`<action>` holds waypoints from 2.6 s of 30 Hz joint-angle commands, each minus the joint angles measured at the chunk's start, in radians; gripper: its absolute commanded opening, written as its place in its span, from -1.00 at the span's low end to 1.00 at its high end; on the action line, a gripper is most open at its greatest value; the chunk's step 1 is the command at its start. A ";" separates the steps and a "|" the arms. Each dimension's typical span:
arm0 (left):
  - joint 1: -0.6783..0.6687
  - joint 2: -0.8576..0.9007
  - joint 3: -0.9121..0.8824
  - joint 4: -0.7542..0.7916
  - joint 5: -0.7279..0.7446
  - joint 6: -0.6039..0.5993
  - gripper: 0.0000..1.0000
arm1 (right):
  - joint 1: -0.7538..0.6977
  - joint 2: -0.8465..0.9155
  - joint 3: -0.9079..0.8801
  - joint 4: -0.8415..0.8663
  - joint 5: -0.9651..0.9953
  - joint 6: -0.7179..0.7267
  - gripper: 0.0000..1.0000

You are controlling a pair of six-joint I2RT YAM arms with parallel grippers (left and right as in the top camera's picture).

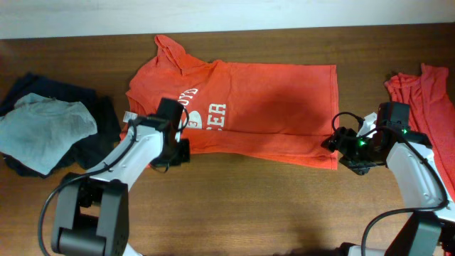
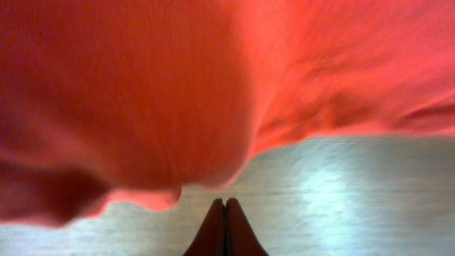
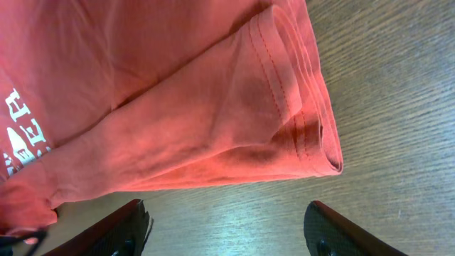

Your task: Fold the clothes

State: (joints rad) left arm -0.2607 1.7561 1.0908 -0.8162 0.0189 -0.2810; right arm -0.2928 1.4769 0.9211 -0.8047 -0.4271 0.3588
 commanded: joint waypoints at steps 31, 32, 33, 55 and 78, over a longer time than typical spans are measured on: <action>0.002 0.002 0.186 -0.123 -0.075 0.005 -0.99 | 0.005 -0.011 0.014 -0.003 0.013 -0.011 0.50; 0.002 0.002 0.226 -0.137 -0.075 0.006 -0.99 | 0.005 -0.011 0.014 -0.003 0.013 -0.011 0.50; 0.002 0.002 0.239 -0.139 -0.076 0.006 -1.00 | 0.005 -0.011 0.014 -0.003 0.013 -0.011 0.51; 0.000 0.106 0.278 -0.259 -0.107 0.051 0.04 | 0.005 -0.011 0.014 -0.018 0.013 -0.011 0.50; 0.000 0.135 0.166 -0.043 -0.252 0.071 -0.07 | 0.005 -0.011 0.014 -0.019 0.012 -0.011 0.50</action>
State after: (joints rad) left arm -0.2607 1.8740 1.2800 -0.8742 -0.2184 -0.2241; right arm -0.2928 1.4769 0.9211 -0.8230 -0.4274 0.3588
